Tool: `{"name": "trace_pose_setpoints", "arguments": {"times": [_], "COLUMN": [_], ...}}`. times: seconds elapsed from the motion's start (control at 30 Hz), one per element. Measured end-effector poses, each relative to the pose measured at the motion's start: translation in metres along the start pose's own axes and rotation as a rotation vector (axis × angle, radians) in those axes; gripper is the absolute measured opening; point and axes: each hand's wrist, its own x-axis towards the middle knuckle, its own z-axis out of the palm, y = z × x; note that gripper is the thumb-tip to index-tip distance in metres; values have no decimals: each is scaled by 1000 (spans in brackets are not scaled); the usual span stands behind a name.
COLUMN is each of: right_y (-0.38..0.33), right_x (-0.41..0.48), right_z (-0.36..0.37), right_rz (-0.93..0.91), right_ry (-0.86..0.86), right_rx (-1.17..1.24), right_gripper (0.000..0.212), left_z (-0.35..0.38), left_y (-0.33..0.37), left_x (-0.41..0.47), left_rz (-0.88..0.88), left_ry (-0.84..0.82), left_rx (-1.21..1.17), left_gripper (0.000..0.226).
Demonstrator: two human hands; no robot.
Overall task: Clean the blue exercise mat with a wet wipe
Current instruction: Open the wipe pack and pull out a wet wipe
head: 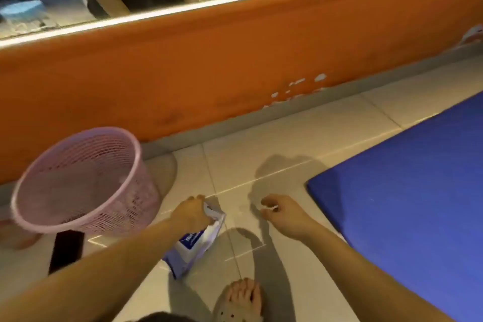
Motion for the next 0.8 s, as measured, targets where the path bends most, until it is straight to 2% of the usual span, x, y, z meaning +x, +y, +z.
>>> {"name": "trace_pose_setpoints", "arguments": {"times": [0.1,0.2,0.27,0.4,0.53,0.63,0.73,0.8], "right_y": [1,4,7,18,26,27,28,19], "right_x": [20,30,31,28,18,3,-16,-41], "right_z": [30,54,66,86,86,65,24,-11], "right_rz": [52,130,171,268,330,351,316,220], "right_ry": [-58,-127,-155,-150,-75,69,292,415], "right_rx": [-36,10,88,208,319,439,620,774], "right_gripper": [49,58,62,57,54,37,36,34], "left_z": [28,51,56,73,63,29,-16,-45], "left_y": [-47,-70,-73,-69,-27,32,96,139], "left_x": [9,11,9,16,19,9,-7,-24], "left_rz": [-195,-315,-306,-283,-202,-66,126,266], "left_ry": [-53,-75,-35,-74,-53,-84,-172,-231], "left_rx": [-27,-178,-168,-527,-763,-922,-992,-976], "left_gripper": [101,105,96,55,39,32,28,22]}}
